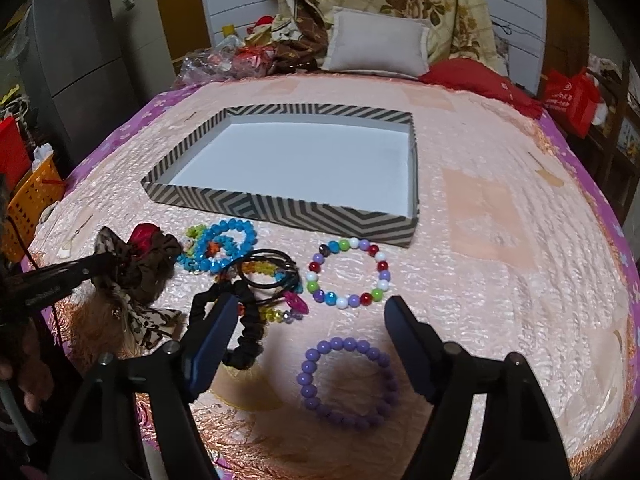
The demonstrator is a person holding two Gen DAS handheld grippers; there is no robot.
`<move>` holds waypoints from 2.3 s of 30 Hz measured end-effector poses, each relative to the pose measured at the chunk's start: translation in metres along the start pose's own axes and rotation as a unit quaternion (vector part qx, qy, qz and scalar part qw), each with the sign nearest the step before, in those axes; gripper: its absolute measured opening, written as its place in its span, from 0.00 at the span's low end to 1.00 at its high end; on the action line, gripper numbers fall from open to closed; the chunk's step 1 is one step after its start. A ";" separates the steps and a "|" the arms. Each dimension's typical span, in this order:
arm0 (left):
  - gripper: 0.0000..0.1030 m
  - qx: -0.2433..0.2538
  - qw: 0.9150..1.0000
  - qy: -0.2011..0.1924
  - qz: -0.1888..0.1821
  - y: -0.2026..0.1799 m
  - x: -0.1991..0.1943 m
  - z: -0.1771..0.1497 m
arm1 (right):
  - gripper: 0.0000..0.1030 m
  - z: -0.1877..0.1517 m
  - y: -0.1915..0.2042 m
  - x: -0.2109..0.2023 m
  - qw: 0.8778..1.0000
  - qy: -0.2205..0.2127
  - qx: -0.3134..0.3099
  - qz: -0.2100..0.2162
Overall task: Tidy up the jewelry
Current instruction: 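Grasp the leopard-print bow clip with the left tool while the right tool grasps the black scrunchie, then carry both items into the striped tray and open both tools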
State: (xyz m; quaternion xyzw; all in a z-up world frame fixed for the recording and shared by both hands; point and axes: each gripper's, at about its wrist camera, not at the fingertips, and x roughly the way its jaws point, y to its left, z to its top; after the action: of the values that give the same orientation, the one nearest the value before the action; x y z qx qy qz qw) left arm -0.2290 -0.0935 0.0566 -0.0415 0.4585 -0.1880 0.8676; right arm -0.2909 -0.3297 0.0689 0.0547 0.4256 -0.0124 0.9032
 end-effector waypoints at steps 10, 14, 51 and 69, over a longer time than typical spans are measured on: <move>0.00 0.017 1.000 -0.014 -0.002 -0.001 -0.041 0.008 | 0.35 0.005 0.022 0.026 0.997 0.030 -0.039 0.061; 0.00 0.020 0.999 -0.030 -0.002 -0.003 -0.049 0.014 | 0.34 -0.001 0.035 0.031 0.995 0.047 -0.066 0.062; 0.00 0.048 0.996 -0.067 0.020 -0.024 -0.049 0.097 | 0.06 0.054 0.006 0.011 0.996 -0.019 -0.015 0.088; 0.00 0.060 0.995 -0.068 0.036 -0.042 0.016 0.171 | 0.07 0.121 -0.008 0.076 0.998 0.000 -0.007 0.066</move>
State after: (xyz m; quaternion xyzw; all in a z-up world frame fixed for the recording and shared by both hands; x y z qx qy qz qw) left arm -0.0941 -0.1551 0.1529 0.0146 0.3871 -0.1809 0.9040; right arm -0.1504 -0.3495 0.0856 0.0758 0.4214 0.0503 0.9023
